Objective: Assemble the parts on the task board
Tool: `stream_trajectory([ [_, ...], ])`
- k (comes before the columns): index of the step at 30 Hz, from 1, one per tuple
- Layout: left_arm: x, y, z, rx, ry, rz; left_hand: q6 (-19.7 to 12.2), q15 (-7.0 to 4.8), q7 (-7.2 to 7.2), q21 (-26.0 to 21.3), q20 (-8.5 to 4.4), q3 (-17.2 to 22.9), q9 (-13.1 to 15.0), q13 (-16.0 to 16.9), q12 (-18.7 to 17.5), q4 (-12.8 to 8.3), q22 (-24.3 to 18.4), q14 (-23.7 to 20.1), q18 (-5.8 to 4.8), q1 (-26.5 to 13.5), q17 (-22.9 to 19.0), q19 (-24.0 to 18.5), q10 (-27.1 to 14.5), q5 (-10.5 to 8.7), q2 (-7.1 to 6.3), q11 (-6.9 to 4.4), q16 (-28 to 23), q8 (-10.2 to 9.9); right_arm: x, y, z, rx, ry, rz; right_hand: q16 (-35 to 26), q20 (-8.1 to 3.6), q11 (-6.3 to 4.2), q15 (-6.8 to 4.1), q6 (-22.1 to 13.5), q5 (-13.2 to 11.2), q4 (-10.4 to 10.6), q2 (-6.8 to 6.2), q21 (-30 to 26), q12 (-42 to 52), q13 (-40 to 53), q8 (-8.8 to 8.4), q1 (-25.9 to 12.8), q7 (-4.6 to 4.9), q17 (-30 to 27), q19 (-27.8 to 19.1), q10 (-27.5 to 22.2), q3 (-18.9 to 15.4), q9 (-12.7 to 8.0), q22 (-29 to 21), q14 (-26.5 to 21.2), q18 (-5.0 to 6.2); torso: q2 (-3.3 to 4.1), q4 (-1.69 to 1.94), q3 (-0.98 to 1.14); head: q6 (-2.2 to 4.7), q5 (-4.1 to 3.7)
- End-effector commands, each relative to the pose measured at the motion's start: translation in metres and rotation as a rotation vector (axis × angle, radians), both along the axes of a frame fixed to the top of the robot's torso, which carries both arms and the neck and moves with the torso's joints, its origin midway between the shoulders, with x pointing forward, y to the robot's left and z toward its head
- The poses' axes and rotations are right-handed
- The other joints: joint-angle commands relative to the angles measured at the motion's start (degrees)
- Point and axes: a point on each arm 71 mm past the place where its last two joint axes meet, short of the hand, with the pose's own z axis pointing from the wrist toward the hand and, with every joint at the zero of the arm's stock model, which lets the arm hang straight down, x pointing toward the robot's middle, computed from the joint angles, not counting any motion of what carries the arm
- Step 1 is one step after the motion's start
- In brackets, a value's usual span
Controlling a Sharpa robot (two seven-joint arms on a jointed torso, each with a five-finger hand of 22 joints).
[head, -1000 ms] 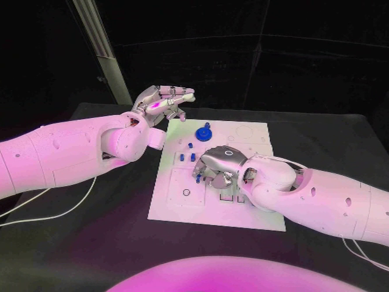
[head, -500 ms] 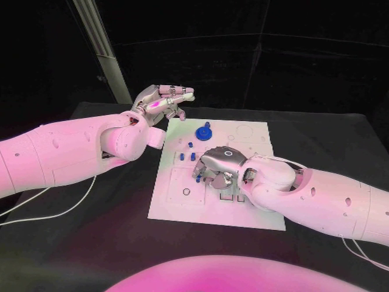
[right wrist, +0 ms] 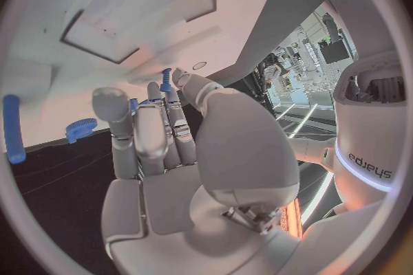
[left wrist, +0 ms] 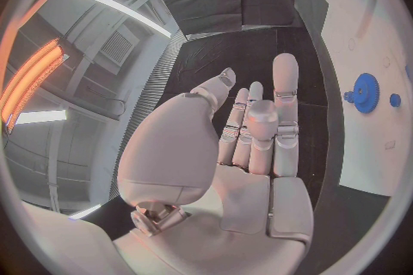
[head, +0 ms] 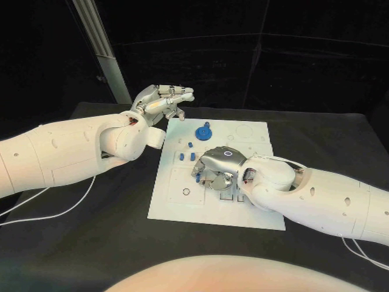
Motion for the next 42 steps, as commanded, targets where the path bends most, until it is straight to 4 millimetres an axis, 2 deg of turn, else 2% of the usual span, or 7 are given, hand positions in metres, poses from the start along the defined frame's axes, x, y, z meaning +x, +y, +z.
stream_trajectory([
  [1, 0.0, 0.0, 0.001, -0.007, -0.001, -0.009, -0.4, 0.07, -0.08, 0.4, 0.15, -0.2, -0.1, -0.1, 0.2, -0.3, 0.1, 0.2, 0.19, 0.3, 0.0, 0.4, -0.4, 0.26, 0.16, -0.1, 0.2, 0.3, -0.001, 0.001, 0.0, -0.005, 0.0, 0.022, -0.2, 0.13, 0.04, 0.47, -0.6, 0.4, 0.0, 0.12, -0.3, -0.4, 0.0, -0.22, -0.6, 0.18, -0.1, -0.4, -0.4, -0.5, 0.0, -0.1, 0.5, 0.41, -0.01, 0.05, 0.0, -0.11, -0.09],
  [8, 0.0, 0.0, 0.001, -0.006, -0.001, -0.008, -0.4, 0.07, -0.08, 0.4, 0.15, -0.2, -0.1, -0.1, 0.2, -0.3, 0.1, 0.2, 0.19, 0.3, 0.0, 0.4, -0.4, 0.26, 0.16, -0.1, 0.2, 0.3, -0.001, 0.001, 0.001, 0.005, 0.004, 0.022, 0.5, 0.18, -0.07, 0.42, -0.7, 1.1, 0.0, 0.63, -0.1, 0.2, 0.2, -0.05, -0.5, 0.19, 0.5, -0.2, 0.0, -1.1, 0.1, 0.4, 0.7, 0.37, 0.01, 0.05, 0.0, -0.16, -0.1],
  [15, 0.0, 0.001, 0.001, -0.005, 0.0, -0.006, -0.5, 0.08, -0.07, 0.3, 0.16, -0.2, -0.1, -0.1, 0.2, -0.2, 0.1, 0.3, 0.19, 0.4, 0.0, 0.5, -0.4, 0.26, 0.18, -0.08, 0.2, 0.3, -0.002, 0.002, 0.001, 0.015, 0.008, 0.025, 1.7, -0.21, -0.85, -0.15, -0.1, 1.3, -0.3, 1.66, 1.3, 1.8, 0.5, 0.19, 0.4, -0.28, 1.8, 1.1, 3.0, -1.4, 0.2, 2.6, 1.3, 0.01, 0.0, 0.02, 0.0, -0.22, -0.1],
  [28, 0.001, 0.002, 0.001, -0.004, 0.001, -0.005, -0.5, 0.09, -0.08, 0.4, 0.17, -0.1, 0.0, -0.1, 0.3, -0.3, 0.1, 0.3, 0.19, 0.5, 0.0, 0.5, -0.5, 0.26, 0.27, -0.09, 0.3, 0.4, -0.003, 0.0, 0.003, 0.032, 0.001, 0.017, 1.8, -0.48, -1.07, -0.36, 0.2, 1.7, -0.6, 1.76, 1.8, 2.0, 0.5, 0.22, 0.6, -0.46, 1.9, 1.5, 3.6, -1.6, 0.3, 3.3, 1.4, -0.11, 0.01, 0.02, 0.01, -0.26, -0.15],
  [31, 0.001, 0.002, 0.001, -0.004, 0.001, -0.005, -0.5, 0.09, -0.08, 0.4, 0.17, -0.1, 0.0, -0.1, 0.3, -0.3, 0.1, 0.3, 0.19, 0.5, 0.0, 0.5, -0.5, 0.26, 0.27, -0.09, 0.3, 0.4, -0.001, -0.001, 0.004, 0.042, -0.01, 0.006, 0.2, -0.22, -0.16, 0.26, -1.4, 1.9, -0.6, 1.03, 0.1, 0.4, -0.1, -0.28, 0.3, 0.32, -0.1, 0.1, 0.5, -2.2, 0.0, 0.3, 0.6, 0.29, 0.01, 0.0, 0.01, -0.23, -0.13],
  [35, 0.001, 0.002, 0.001, -0.004, 0.002, -0.005, -0.6, 0.09, -0.07, 0.4, 0.17, -0.1, 0.0, -0.1, 0.3, -0.3, 0.1, 0.3, 0.2, 0.5, -0.1, 0.5, -0.5, 0.24, 0.27, -0.08, 0.3, 0.4, 0.0, -0.004, 0.006, 0.067, -0.038, -0.014, -4.9, 0.91, 1.38, 1.48, -5.4, 1.9, -1.0, 0.24, -4.0, -1.1, -0.1, -0.3, 0.2, 1.88, -6.2, -3.6, -3.9, -3.7, -0.2, -6.2, -1.8, 1.34, -0.03, 0.02, 0.02, -0.11, -0.27],
  [42, 0.001, 0.003, 0.001, -0.002, 0.003, -0.002, -0.6, 0.1, -0.06, 0.3, 0.17, -0.1, 0.0, -0.1, 0.3, -0.3, 0.0, 0.2, 0.21, 0.5, -0.1, 0.5, -0.5, 0.22, 0.26, -0.07, 0.3, 0.4, -0.004, -0.023, 0.014, 0.11, -0.064, -0.045, -5.6, 1.35, 1.67, 1.79, -6.4, 2.1, -1.2, 0.47, -4.7, -0.5, 0.1, -0.16, 0.6, 2.21, -7.2, -4.1, -4.9, -5.0, 0.0, -7.1, -2.2, 1.57, -0.13, -0.04, -0.01, 0.31, -0.56],
])
